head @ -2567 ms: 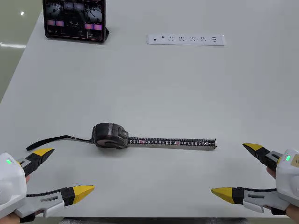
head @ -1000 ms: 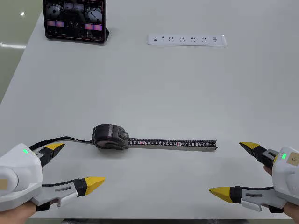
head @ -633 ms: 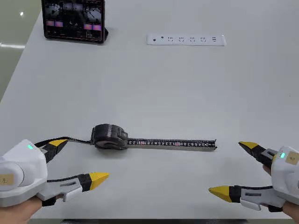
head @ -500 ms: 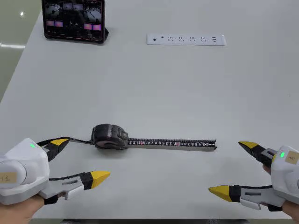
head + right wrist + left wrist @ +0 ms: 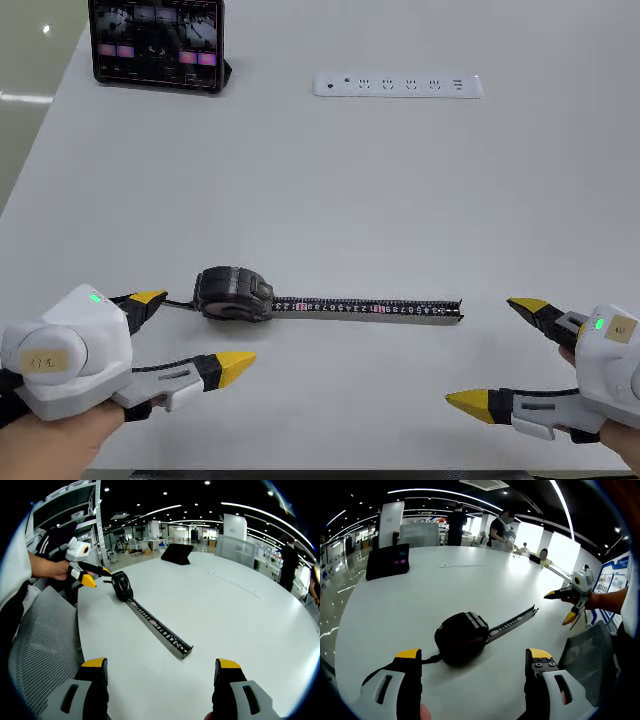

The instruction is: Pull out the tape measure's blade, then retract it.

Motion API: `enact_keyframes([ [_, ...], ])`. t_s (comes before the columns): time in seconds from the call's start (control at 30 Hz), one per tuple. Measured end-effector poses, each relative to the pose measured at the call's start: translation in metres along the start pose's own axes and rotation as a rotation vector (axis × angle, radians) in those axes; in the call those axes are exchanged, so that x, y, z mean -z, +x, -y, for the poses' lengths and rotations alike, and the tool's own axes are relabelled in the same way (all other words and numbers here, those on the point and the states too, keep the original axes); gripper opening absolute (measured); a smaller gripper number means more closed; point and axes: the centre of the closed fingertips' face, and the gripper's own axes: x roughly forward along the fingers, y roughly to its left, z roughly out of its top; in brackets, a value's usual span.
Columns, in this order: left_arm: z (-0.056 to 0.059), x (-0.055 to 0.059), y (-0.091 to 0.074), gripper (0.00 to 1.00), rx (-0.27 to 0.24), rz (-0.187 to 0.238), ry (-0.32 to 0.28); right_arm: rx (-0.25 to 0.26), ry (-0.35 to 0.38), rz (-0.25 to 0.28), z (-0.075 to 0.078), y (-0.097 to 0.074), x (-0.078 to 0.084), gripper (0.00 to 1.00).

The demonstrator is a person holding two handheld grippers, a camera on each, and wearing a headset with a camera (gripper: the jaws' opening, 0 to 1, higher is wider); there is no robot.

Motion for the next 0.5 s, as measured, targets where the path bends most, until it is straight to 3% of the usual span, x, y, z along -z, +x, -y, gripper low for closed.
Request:
enact_keyframes([
  [0.5,0.004,-0.004,0.016,0.81,0.007,0.03,-0.101,0.018,0.001,0.0,0.013,-0.002,0.0,0.87],
])
